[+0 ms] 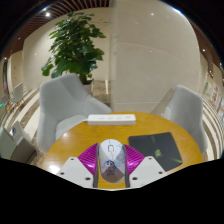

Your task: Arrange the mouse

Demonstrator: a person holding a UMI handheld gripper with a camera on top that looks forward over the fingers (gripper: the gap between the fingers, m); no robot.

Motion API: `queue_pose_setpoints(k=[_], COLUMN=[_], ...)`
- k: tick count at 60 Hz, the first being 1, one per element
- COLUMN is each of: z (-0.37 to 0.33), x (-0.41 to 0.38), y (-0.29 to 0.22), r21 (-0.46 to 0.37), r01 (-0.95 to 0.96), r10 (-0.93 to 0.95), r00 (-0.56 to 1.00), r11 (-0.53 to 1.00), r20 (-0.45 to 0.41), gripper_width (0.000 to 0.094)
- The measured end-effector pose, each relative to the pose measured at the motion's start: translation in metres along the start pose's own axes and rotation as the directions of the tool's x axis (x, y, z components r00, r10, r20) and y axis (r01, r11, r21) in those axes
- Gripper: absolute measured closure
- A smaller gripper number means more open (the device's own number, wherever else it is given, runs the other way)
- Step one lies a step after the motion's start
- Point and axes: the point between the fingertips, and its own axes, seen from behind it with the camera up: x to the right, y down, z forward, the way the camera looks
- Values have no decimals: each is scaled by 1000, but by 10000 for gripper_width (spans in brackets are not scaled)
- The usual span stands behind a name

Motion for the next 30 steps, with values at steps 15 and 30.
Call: queue_pose_setpoints(k=[15,30], z=[76,116], x=[160,196], y=[20,76], r21=[-40,-115], r01=[-85,-158], r10=[79,145], r00=[988,983], r11=[996,981], r20=[-136,-113], gripper_width=[572,455])
